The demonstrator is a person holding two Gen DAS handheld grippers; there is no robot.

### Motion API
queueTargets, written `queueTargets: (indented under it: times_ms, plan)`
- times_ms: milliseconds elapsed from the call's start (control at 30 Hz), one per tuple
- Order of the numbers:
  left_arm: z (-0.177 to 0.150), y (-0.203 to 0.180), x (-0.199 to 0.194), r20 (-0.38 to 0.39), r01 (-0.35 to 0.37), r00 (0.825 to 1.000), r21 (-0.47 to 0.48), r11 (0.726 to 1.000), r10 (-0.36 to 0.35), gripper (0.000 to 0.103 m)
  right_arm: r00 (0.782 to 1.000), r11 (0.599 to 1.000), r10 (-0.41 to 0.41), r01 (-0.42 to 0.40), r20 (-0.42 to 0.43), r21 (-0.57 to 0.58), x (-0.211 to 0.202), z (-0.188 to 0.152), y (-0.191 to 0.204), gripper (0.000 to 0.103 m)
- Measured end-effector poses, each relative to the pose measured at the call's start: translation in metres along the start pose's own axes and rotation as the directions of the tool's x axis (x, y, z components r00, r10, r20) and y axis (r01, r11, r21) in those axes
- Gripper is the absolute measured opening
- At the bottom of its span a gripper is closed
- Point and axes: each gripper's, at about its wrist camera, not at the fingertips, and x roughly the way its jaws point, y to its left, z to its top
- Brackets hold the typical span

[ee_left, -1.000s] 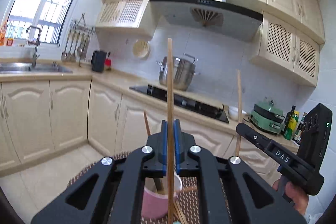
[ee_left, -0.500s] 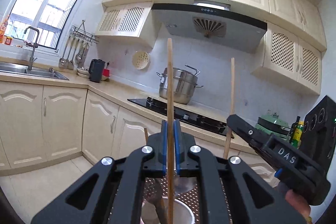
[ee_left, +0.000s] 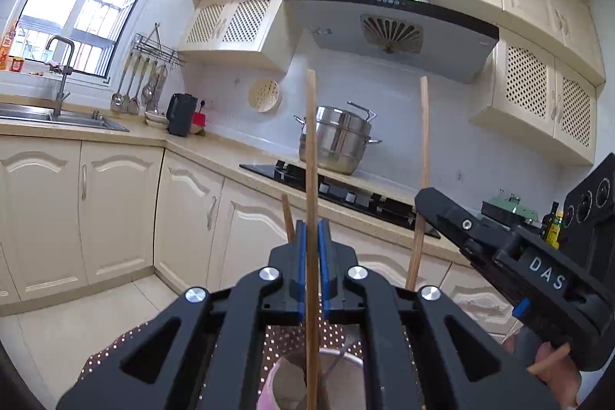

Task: Organize utensils
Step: 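Lift both chopsticks upright and carry them over the pink cup, then lower both chopsticks into the pink cup and open both grippers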

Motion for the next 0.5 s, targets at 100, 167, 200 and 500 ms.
queueTargets:
  times_ms: [100,167,200,500]
  plan:
    - [-0.004,0.0,-0.004,-0.013,-0.001,1.0,0.008,1.0,0.001,0.006,1.0,1.0,0.0,0.0,-0.015,-0.001,-0.003,-0.002,0.0,0.006]
    - [-0.005,0.001,-0.008,-0.023,0.002,1.0,0.01,1.0,-0.002,0.006,1.0,1.0,-0.001,0.0,-0.031,-0.023,-0.007,-0.003,0.004,0.006]
    - [-0.006,0.0,-0.011,-0.025,-0.002,1.0,0.015,1.0,0.003,0.006,0.999,0.999,-0.005,0.003,-0.035,-0.035,-0.009,-0.004,0.005,0.006]
    - [-0.009,-0.003,-0.033,-0.068,-0.006,0.998,0.026,1.0,0.007,0.007,0.996,0.998,-0.02,0.015,-0.082,-0.058,-0.028,-0.01,0.012,0.006]
